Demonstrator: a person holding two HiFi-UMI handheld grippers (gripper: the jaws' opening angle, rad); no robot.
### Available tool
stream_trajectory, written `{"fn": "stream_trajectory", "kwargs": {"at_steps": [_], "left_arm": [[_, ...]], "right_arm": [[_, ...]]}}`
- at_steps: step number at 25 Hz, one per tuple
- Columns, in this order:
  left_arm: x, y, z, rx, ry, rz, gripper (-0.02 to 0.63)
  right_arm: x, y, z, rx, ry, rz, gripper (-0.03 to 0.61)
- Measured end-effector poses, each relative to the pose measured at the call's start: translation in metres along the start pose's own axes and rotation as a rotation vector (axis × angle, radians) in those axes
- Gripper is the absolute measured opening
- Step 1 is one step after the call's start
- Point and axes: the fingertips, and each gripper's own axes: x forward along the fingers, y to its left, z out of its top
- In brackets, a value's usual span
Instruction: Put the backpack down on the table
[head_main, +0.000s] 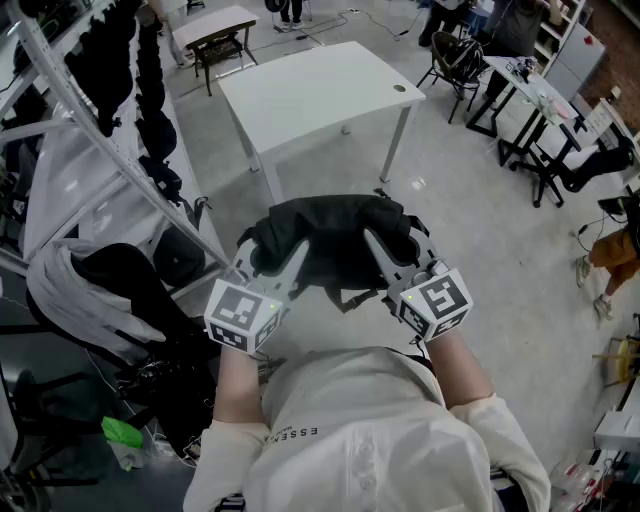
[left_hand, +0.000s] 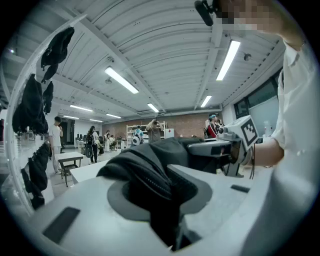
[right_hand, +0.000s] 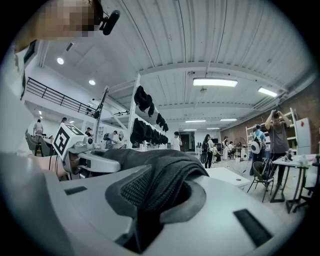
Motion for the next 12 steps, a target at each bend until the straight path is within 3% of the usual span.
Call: {"fn": "stream_trajectory", "kwargs": {"at_steps": [12], "left_arm": [[0.018,0.008,-0.005,-0.008,0.019,-0.013,0.1]], "right_arm": [[0.01,-0.016,-0.009,0.031,0.018,-0.012,0.074]]}}
